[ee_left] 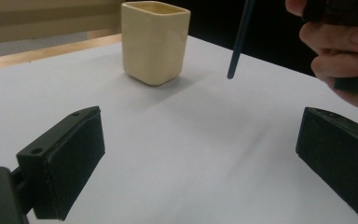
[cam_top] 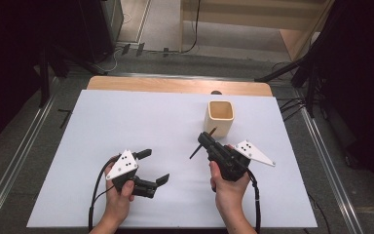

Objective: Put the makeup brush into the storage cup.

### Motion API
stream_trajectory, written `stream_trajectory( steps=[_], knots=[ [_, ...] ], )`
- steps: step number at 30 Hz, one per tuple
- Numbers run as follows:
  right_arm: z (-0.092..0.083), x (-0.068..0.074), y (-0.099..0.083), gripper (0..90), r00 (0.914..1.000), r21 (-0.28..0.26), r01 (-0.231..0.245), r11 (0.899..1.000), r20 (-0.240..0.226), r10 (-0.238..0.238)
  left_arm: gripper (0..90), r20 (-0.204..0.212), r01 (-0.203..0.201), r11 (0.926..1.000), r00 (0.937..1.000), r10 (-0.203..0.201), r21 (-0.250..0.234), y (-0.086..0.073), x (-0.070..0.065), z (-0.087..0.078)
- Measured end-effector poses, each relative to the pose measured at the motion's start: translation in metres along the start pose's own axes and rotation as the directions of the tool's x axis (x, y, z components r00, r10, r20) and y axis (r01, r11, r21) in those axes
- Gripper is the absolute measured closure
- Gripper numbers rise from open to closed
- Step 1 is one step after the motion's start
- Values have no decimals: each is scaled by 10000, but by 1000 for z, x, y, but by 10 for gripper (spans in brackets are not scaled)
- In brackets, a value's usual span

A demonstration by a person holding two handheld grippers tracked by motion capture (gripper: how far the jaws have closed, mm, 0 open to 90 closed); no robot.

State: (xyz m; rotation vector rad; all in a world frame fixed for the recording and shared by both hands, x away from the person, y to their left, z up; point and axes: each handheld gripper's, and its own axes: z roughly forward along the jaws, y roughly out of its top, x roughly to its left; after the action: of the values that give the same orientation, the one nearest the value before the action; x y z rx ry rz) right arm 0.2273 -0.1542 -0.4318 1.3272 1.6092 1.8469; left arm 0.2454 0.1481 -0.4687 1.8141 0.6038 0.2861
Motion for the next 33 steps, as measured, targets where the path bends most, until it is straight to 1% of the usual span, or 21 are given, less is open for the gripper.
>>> stream_trajectory(
  steps=[1,2,3,4,7,11,12,13,14,17,19,22,25,30,33],
  knots=[
    [0,1,1,841,9999,-1,127,9999,39,-127,16,-23,7,10000,10000,-7,15,-1,1,-2],
    [-1,2,2,841,9990,-12,410,9992,182,-410,16,-77,10,10000,10000,-10,12,-1,3,-4],
    [-1,2,3,841,9983,-25,531,9986,231,-530,16,-119,-14,10000,9999,15,35,-2,4,-6],
    [-1,2,3,841,9983,-25,531,9986,231,-530,16,-168,-22,10000,9999,22,40,-3,6,-7],
    [-1,2,3,841,9963,53,793,9968,340,-794,16,-251,-55,9999,9997,58,84,-5,9,-12],
    [-1,2,4,841,9944,105,961,9953,436,-965,16,-386,-128,9999,9992,132,104,-6,14,-18],
    [-1,2,4,841,9933,105,1047,9944,471,-1051,16,-427,-94,9999,9990,97,75,-7,15,-20],
    [-1,2,5,841,9909,161,1242,9921,500,-1248,16,-484,-121,9999,9987,125,82,-7,16,-22],
    [-1,2,5,841,9909,161,1242,9921,500,-1248,16,-521,-80,10000,9986,83,57,-8,17,-24],
    [-1,2,7,841,9862,265,1543,9877,559,-1555,16,-634,-62,9999,9980,68,93,-10,20,-29],
    [-2,2,8,841,9843,300,1648,9859,586,-1663,16,-726,-58,9999,9973,67,128,-12,22,-33],
    [-2,1,10,841,9789,380,1919,9807,645,-1941,16,-863,-45,9999,9963,57,144,-15,25,-40],
    [-2,0,13,841,9755,421,2053,9778,724,-2080,16,-1029,-15,9999,9947,30,152,-18,29,-49],
    [-4,-5,18,841,9727,345,2121,9766,893,-2144,16,-1249,44,9998,9922,-21,182,-24,35,-62],
    [-3,-6,21,841,9679,351,2282,9730,999,-2306,16,-1390,40,9998,9903,-11,208,-27,37,-68]
  ],
)
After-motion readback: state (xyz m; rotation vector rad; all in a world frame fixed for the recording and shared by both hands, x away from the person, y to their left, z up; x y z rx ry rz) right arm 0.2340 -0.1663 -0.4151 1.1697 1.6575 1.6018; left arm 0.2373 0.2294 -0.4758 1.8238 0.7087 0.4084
